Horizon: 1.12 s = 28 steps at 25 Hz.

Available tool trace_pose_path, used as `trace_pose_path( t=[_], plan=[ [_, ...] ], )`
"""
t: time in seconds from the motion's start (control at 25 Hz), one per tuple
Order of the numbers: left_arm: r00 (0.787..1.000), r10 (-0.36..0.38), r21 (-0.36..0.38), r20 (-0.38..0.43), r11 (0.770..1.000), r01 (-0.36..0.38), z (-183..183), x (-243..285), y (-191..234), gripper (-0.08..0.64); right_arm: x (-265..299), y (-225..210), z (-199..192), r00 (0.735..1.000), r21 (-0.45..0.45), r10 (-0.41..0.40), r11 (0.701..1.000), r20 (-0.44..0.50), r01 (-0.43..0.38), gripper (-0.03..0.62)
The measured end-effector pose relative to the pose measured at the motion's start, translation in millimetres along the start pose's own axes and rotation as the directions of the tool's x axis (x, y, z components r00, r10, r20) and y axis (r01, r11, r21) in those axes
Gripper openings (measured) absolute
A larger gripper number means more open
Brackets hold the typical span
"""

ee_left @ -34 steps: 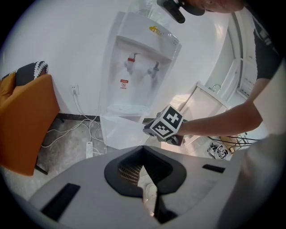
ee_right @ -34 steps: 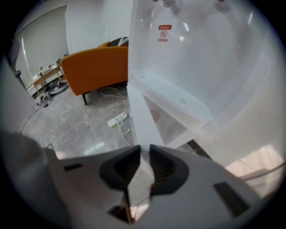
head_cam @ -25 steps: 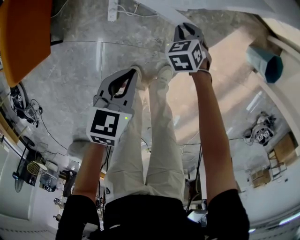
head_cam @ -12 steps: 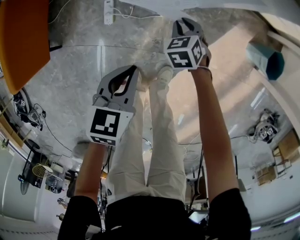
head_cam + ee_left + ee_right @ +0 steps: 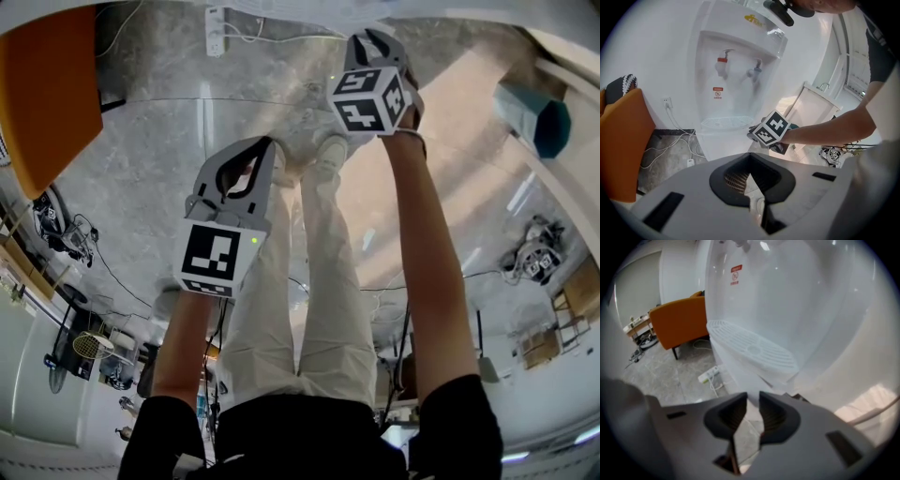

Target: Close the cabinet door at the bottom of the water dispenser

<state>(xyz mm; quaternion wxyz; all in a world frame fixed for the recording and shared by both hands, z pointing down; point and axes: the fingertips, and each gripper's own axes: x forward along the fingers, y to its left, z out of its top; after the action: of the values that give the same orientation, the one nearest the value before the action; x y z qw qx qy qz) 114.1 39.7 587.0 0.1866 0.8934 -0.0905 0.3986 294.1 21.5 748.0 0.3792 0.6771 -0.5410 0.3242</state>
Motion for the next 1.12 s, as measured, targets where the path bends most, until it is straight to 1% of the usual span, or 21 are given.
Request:
trace_pose_path(
  t=[0.36, 0.56, 1.04, 1.12],
  plan=[
    [1.0, 0.002, -0.004, -0.017, 1.0, -0.002, -4.2, 2.3, 1.2, 0.008, 4.5, -13.3, 4.2, 0.999, 0.041, -0.047, 0.998, 0.017, 0.047, 0.089],
    [1.0, -0.003, 0.0, -0.012, 1.0, 0.003, -0.9, 6.1, 2.4, 0.008, 5.5, -14.7, 7.1, 0.999, 0.037, -0.05, 0.998, 0.019, 0.049, 0.089],
    [1.0, 0.018, 0.004, -0.02, 1.0, -0.018, -2.0, 3.2, 12.7, 0.008, 5.8, -23.1, 9.3, 0.995, 0.058, -0.102, 0.993, 0.02, 0.101, 0.087],
    [1.0, 0.019, 0.004, -0.019, 1.0, -0.019, -1.6, 3.4, 13.5, 0.008, 5.3, -24.0, 10.3, 0.994, 0.059, -0.111, 0.992, 0.022, 0.11, 0.077]
  ],
)
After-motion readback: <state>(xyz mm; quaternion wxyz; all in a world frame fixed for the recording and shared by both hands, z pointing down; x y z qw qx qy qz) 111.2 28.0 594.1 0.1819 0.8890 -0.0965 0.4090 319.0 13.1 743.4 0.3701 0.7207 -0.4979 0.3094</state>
